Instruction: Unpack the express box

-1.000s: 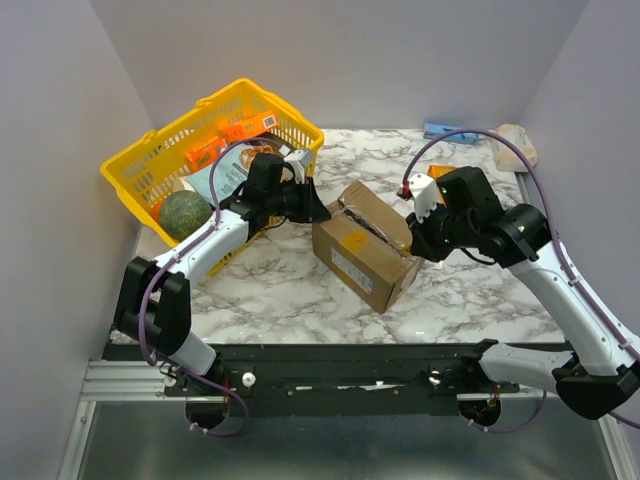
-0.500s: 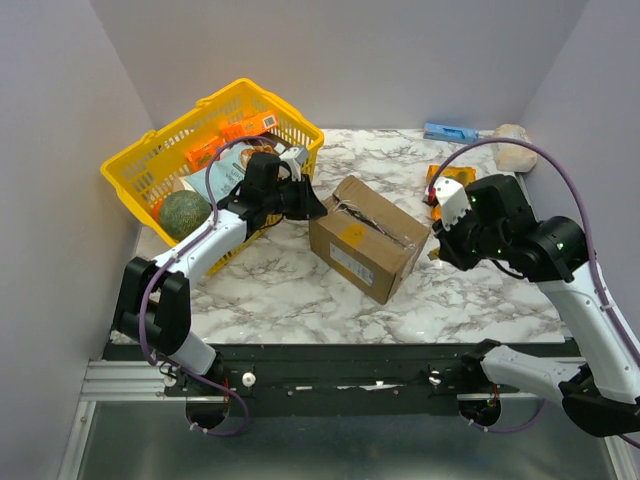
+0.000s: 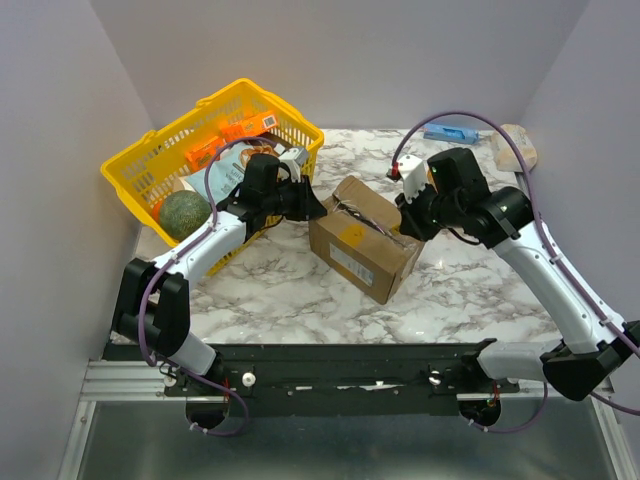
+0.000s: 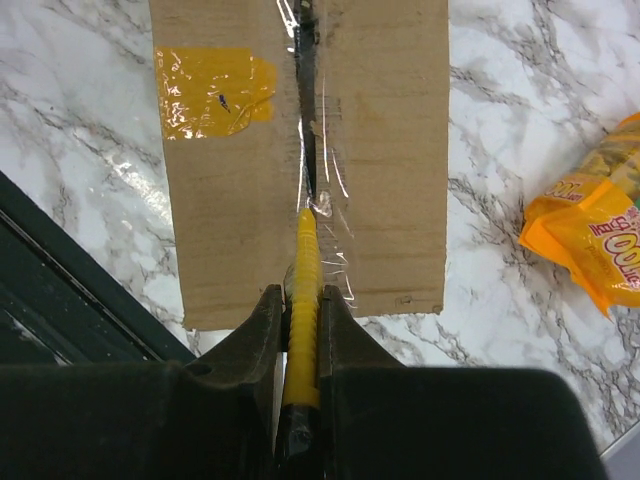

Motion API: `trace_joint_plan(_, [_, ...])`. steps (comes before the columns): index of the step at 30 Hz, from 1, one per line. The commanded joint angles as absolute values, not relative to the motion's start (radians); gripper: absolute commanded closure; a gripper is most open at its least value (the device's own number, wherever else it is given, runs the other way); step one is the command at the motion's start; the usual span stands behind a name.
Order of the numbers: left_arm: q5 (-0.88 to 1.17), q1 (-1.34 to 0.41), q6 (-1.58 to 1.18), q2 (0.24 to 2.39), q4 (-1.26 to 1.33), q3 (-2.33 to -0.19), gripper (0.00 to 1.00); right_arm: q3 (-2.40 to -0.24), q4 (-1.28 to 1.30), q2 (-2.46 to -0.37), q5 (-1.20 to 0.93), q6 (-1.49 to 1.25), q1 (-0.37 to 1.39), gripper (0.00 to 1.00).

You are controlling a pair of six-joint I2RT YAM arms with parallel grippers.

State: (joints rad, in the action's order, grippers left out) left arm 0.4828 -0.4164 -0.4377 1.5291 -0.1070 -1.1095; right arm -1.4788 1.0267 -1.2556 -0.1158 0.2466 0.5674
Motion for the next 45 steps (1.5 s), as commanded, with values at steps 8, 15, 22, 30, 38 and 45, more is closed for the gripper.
trace_joint_plan(8, [0.446, -0.407, -0.414, 1.522, -0.133, -1.083, 1.00, -1.465, 1.069, -1.256, -0.086, 0.265, 0.563, 1.00])
trace_joint_plan(15, [0.443, -0.407, -0.416, 1.526, -0.135, -1.086, 1.00, -1.417, 1.121, -1.218, -0.074, 0.268, 0.563, 1.00])
trace_joint_plan(22, [0.430, -0.402, -0.414, 1.532, -0.138, -1.081, 1.00, -1.413, 1.236, -1.170, -0.028, 0.288, 0.563, 1.00])
trace_joint_plan(30, [0.419, -0.400, -0.422, 1.551, -0.130, -1.085, 1.00, -1.321, 1.362, -1.071, -0.032, 0.291, 0.561, 1.00])
trace_joint_plan(38, [0.458, -0.400, -0.396, 1.555, -0.133, -1.114, 1.00, -1.400, 1.405, -0.990, 0.060, 0.319, 0.540, 1.00])
trace_joint_plan(45, [0.719, -0.406, -0.361, 1.542, -0.064, -1.167, 0.63, -1.284, 1.195, -0.951, 0.133, 0.249, 0.508, 1.00])
